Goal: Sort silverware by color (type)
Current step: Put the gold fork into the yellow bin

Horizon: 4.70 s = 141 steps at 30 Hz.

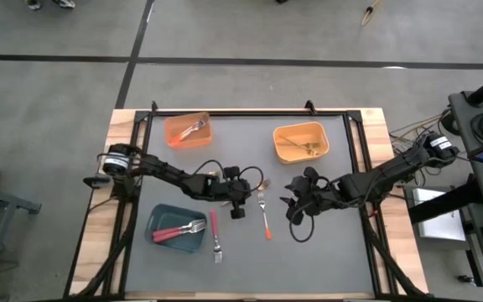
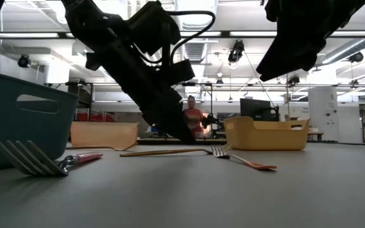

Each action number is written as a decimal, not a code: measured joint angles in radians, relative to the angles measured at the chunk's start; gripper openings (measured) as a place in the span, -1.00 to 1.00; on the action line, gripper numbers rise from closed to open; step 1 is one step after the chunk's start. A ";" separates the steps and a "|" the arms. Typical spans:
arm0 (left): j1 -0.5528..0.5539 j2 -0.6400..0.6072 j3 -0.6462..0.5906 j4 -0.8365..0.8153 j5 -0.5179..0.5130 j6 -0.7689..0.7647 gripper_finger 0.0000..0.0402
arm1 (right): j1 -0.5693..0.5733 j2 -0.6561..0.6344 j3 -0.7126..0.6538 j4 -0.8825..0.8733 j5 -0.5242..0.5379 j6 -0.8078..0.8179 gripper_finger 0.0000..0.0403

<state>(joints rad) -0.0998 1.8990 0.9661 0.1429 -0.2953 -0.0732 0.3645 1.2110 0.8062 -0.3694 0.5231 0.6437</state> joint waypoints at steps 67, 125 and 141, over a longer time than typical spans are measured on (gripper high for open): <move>-0.037 -0.217 -0.087 0.041 -0.125 -0.120 -0.98 | 0.000 0.002 -0.018 0.122 0.121 0.165 -0.02; -0.125 -0.216 0.164 0.005 -0.294 -0.168 -0.95 | 0.002 0.003 -0.012 0.476 0.417 0.103 -0.93; -0.125 -0.228 0.164 -0.071 0.090 -0.119 -0.57 | 0.002 0.002 0.125 0.199 0.104 -0.192 -0.95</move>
<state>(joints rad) -0.2245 1.6714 1.1301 0.0718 -0.2056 -0.1924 0.3667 1.2133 0.9315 -0.1703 0.6271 0.4518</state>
